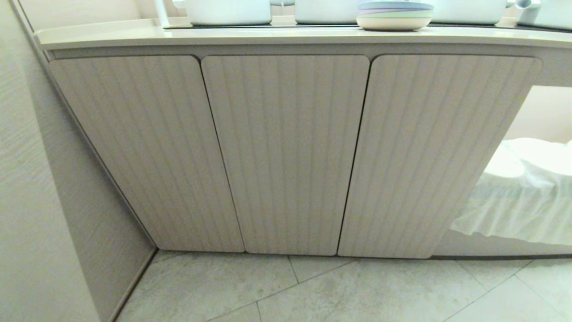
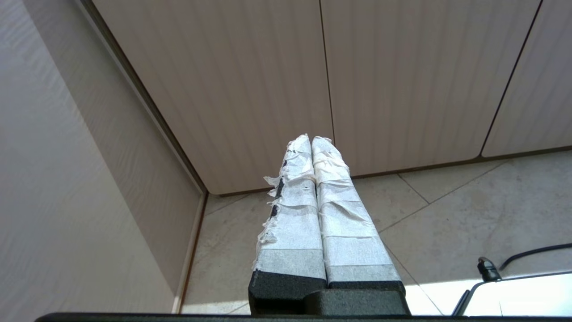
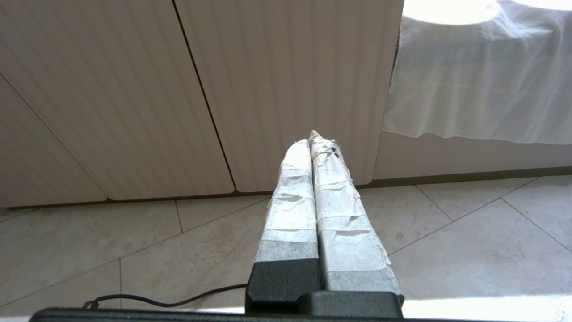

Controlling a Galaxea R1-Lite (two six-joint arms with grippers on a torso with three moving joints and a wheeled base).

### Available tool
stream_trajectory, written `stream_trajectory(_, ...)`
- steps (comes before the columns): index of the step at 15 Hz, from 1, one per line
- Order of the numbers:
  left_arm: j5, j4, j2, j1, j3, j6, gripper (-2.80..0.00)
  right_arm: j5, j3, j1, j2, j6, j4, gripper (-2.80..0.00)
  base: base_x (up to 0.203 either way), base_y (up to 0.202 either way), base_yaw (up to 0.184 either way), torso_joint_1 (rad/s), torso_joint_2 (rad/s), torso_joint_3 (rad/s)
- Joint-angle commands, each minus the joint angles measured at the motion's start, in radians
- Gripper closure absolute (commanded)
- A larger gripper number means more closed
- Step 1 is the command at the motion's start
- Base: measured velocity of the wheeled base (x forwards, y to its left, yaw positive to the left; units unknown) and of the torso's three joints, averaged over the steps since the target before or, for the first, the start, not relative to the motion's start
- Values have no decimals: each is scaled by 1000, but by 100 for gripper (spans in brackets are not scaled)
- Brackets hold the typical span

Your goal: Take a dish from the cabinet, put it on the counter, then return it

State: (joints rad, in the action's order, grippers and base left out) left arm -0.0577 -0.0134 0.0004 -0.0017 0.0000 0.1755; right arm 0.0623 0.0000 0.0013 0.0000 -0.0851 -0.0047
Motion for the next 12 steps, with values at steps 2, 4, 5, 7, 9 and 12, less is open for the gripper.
stream_trajectory(2, -1, 0, 0, 0, 0, 1, 0, 1, 0, 0, 0, -1, -1, 0, 0, 0, 0, 0, 0, 0)
stream_trajectory(4, -1, 0, 0, 0, 0, 1, 0, 1, 0, 0, 0, -1, -1, 0, 0, 0, 0, 0, 0, 0)
stream_trajectory(5, -1, 0, 0, 0, 0, 1, 0, 1, 0, 0, 0, -1, -1, 0, 0, 0, 0, 0, 0, 0)
stream_trajectory(7, -1, 0, 0, 0, 0, 1, 0, 1, 0, 0, 0, 0, -1, 0, 0, 0, 0, 0, 0, 0)
stream_trajectory(9, -1, 0, 0, 0, 0, 1, 0, 1, 0, 0, 0, 1, 0, 0, 0, 0, 0, 0, 0, 0)
stream_trajectory(12, -1, 0, 0, 0, 0, 1, 0, 1, 0, 0, 0, 1, 0, 0, 0, 0, 0, 0, 0, 0)
